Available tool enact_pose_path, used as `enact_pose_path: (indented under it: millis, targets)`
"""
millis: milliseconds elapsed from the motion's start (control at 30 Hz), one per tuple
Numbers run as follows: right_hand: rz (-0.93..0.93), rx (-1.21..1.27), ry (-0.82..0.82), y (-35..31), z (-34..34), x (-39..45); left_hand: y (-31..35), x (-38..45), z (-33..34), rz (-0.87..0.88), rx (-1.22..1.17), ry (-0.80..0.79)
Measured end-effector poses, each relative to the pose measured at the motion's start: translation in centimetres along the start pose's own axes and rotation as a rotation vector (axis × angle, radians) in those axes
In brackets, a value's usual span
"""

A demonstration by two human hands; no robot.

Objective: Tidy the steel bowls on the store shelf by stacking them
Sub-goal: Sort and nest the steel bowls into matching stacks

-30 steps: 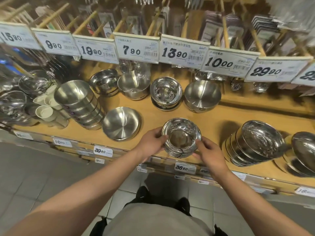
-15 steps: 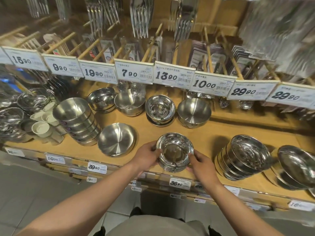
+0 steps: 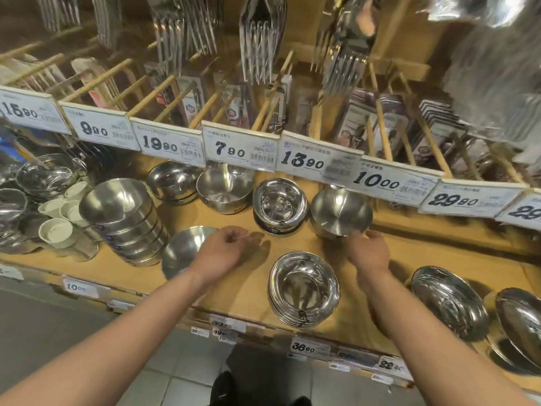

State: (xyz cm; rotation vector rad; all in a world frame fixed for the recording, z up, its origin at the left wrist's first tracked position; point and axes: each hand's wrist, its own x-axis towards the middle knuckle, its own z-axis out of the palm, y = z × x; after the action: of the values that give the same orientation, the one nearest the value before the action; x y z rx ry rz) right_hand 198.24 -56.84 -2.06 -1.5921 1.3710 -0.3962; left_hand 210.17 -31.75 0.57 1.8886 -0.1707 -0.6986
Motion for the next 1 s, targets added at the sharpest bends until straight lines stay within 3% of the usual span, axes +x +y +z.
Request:
enact_pose_path:
  millis: [267, 433, 700, 1000]
  targets:
    - [0.163, 0.036, -0.035, -0.6, 0.7, 6.2, -1.5, 0.9, -3.6, -0.143, 0.128, 0.033]
    - [0.281, 0.276, 0.025, -1.1, 1.0, 4.0, -1.6, 3.2, -5.4, -0.188, 0.042, 0.08]
    - [0.328, 0.316, -0.057, -1.6, 0.7, -0.4, -0.8, 12.5, -6.9, -0.233, 0.011, 0.248]
    - [0.318, 0.392, -0.16, -2.7, -2.3, -5.7, -0.6, 16.7, -6.4, -0.337, -0.108, 0.233]
